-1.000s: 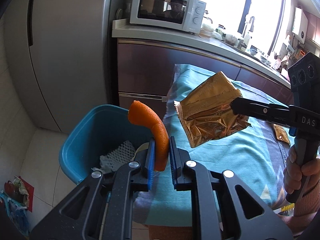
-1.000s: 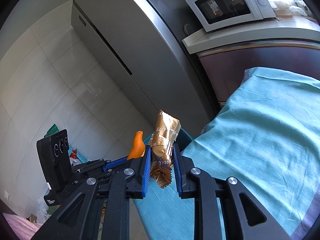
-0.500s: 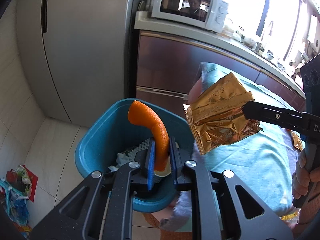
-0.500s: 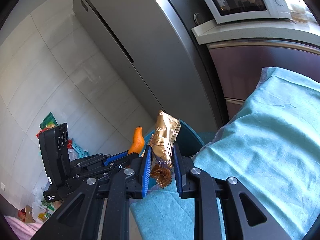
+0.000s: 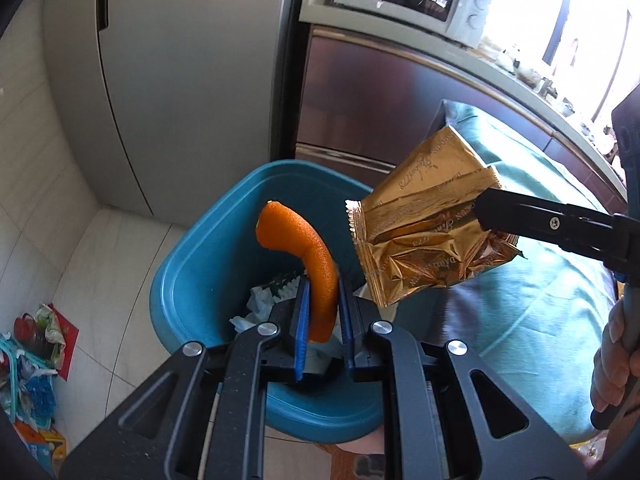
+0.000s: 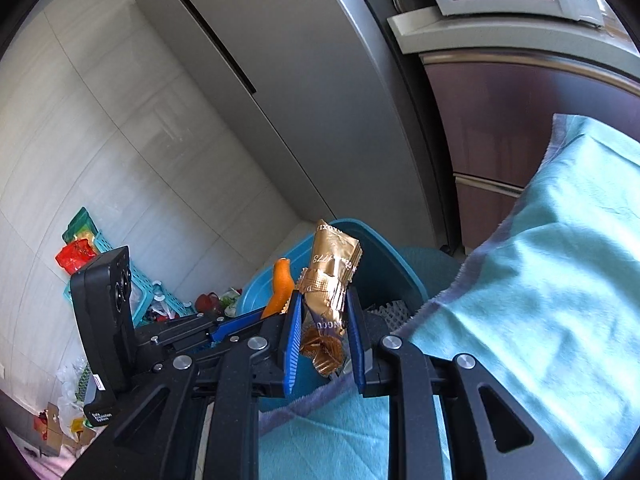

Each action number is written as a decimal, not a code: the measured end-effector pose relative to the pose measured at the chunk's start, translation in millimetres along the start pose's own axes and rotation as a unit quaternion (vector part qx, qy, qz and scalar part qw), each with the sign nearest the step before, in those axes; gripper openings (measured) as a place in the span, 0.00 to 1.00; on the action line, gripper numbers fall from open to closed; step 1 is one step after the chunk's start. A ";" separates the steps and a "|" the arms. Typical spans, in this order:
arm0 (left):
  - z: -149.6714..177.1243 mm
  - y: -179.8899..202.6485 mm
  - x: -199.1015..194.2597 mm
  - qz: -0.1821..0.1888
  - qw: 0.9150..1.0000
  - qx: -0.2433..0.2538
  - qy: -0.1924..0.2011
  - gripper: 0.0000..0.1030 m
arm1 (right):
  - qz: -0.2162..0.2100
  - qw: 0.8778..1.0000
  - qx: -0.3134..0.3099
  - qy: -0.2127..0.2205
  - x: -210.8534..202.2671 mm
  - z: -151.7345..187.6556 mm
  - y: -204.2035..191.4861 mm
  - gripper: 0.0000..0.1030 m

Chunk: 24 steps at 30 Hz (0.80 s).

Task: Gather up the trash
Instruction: 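Open both tools to drop the wrapper and foam piece into the bin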

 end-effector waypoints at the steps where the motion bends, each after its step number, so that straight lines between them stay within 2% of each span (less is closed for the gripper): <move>1: 0.0 -1.6 3.6 -0.002 1.000 -0.002 -0.003 0.14 | 0.002 1.000 0.000 -0.003 3.3 -0.4 -0.6 0.20; 9: 6.3 -10.8 24.0 -0.017 1.000 -0.016 -0.018 0.14 | 0.009 1.000 -0.006 -0.026 28.1 -3.6 -4.7 0.26; 14: 6.1 -11.5 32.6 -0.021 0.999 -0.026 -0.021 0.14 | 0.016 0.999 -0.001 -0.034 34.4 -2.1 -3.0 0.35; 18: 7.0 -12.5 32.2 -0.024 0.999 -0.035 -0.016 0.18 | 0.018 0.999 0.001 -0.037 34.5 0.2 0.1 0.36; 21: 6.9 -12.1 29.4 -0.026 0.999 -0.038 -0.010 0.19 | 0.021 0.999 0.003 -0.035 32.2 0.9 2.3 0.44; 24: 6.9 -11.7 24.9 -0.025 0.999 -0.042 -0.005 0.20 | 0.020 0.999 0.003 -0.034 31.6 0.8 2.8 0.44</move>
Point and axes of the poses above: each gripper's, at about its wrist camera, not at the fingertips, and x roughly the way its jaws point, y to its right, z to its underside, the point moved 2 cm from there along x, roughly the way its jaws point, and after that the axes turned 1 degree about -y, right-handed, at the moved point
